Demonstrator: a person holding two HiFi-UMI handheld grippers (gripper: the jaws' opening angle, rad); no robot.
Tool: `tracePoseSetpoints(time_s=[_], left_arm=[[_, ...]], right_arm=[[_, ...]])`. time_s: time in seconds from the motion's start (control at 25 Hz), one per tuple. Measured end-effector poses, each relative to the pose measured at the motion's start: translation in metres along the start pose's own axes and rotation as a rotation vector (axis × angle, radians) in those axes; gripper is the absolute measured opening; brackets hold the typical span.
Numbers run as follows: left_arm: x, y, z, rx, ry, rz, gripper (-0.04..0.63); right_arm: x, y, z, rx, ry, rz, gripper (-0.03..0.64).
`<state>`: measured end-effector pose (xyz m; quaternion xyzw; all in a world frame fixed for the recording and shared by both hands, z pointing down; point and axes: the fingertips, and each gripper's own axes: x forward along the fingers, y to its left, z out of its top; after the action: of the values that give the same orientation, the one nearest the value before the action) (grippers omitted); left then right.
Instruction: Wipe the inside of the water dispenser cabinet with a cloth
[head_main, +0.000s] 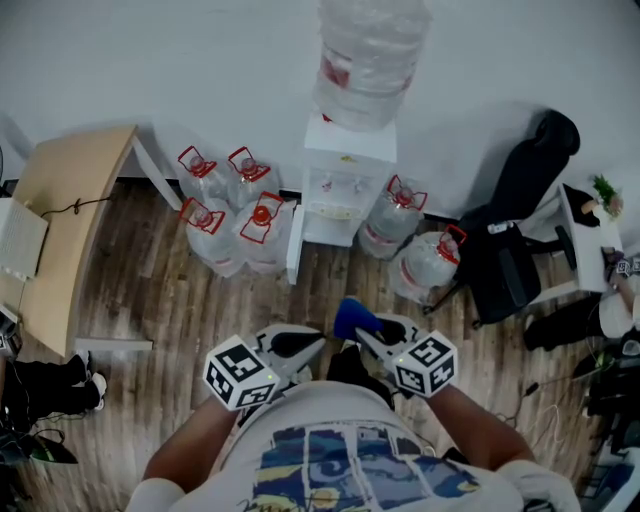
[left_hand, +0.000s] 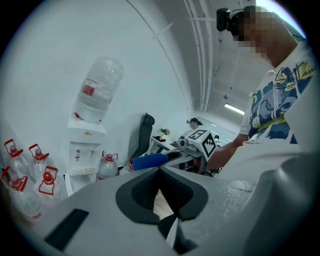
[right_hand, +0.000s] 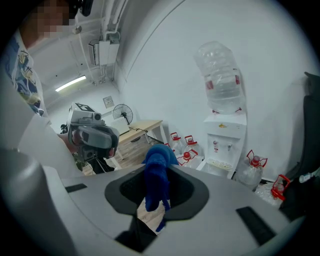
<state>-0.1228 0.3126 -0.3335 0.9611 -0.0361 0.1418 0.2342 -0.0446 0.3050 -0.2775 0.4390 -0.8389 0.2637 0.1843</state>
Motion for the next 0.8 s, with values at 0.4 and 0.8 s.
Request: tracePoseSetpoints(time_s=[0.4,0.8], left_arm=[[-0.008,-0.002,-0.002,0.011,-0.008,0.015,0.003],[-0.016,-0.006,-0.013,-0.014,-0.027,0.022,0.003]], right_arm=[[-0.003,0.014,0.005,-0.015,-0.017,0.012,0.083],[-0.005,0.023,0.0,-0.039,-0.012,0.014,0.083]])
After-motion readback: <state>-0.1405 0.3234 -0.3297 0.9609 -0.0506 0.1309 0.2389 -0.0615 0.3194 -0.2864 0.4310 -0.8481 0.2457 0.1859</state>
